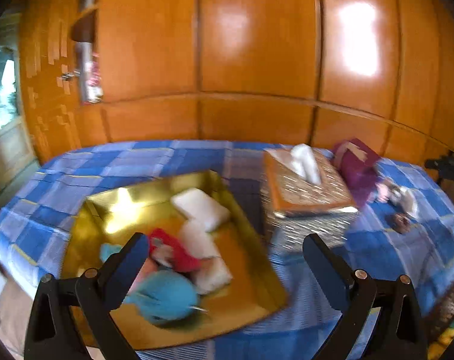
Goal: Organize soft objects
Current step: 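Move the left tool to the brown scrunchie while the right tool reaches the white wipes pack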
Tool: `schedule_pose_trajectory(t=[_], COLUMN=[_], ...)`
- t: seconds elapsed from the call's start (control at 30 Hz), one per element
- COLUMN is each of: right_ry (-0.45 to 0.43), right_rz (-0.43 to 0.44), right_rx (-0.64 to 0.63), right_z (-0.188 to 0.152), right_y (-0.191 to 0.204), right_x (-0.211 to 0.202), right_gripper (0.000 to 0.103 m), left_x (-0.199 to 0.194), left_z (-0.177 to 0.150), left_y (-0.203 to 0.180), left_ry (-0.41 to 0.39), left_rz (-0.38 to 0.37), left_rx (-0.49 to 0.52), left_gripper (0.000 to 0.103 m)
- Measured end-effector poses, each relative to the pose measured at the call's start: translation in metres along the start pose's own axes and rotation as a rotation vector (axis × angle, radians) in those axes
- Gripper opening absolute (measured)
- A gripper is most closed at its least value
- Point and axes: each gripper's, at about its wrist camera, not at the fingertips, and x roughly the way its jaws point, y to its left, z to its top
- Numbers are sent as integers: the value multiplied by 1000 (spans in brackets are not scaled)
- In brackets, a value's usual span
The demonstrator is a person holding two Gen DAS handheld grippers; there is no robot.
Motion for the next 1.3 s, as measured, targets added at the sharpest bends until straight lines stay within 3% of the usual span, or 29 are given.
schedule_pose_trajectory(t=[0.2, 0.3, 0.4, 0.6, 0.73, 0.9, 1.03, 1.13, 1.3], right_ry=[31, 42, 69, 72, 89, 110, 128, 147, 169], right_rz=[-125, -161, -128, -60, -33, -14, -11, 1, 15], right_rx=[167, 211, 293, 367, 400, 419, 431, 450, 478], right_z=[10, 2, -4, -7, -8, -10, -12, -13, -16], right_y=[-66, -87, -102, -114, -118, -120, -122, -125, -128], right_x=[33, 50, 59, 58, 62, 65, 69, 73, 77], right_gripper=[73, 73, 73, 74, 74, 74, 74, 74, 74], left_x=[8, 12, 21, 55, 83, 126, 150, 165, 193], left_z=[3, 2, 3, 5, 4, 11, 19, 19, 15], left_y=[-60, -100, -135, -208, -252, -288, -315, -345, -371], left_ry=[64, 81, 144, 258, 321, 400, 428, 421, 450], left_rz=[-160, -227, -290, -420, -451, -475, -506, -514, -516], left_rx=[154, 286, 372, 448, 512, 507, 476, 518, 541], left_gripper=[103, 103, 103, 103, 103, 102, 102, 102, 89])
